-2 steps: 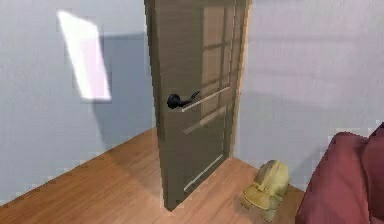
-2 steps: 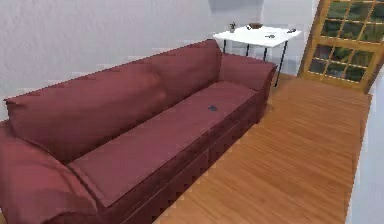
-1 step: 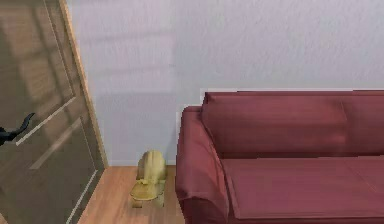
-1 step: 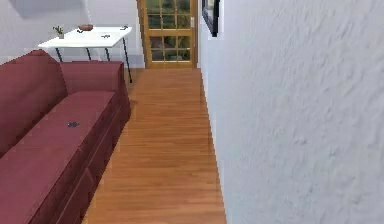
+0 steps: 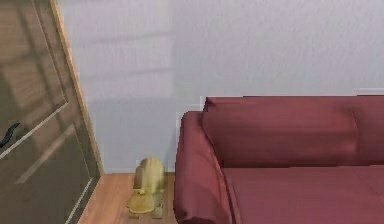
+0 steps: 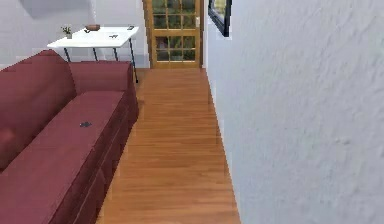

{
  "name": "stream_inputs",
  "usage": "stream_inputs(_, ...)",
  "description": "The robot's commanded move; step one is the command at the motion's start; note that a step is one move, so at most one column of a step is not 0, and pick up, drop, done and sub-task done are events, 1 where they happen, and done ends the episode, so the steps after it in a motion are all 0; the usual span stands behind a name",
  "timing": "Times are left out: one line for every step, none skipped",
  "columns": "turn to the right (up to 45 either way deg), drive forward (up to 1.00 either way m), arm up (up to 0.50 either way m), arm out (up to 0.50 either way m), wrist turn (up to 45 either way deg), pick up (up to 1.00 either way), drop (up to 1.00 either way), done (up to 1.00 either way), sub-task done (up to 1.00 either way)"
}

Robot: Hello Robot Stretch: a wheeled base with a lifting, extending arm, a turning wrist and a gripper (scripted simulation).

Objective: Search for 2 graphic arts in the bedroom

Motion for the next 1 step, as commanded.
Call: stream_inputs(-45.0, 0.00, 0.00, 0.00, 0.0, 0.00, 0.00, 0.00, 0.00)
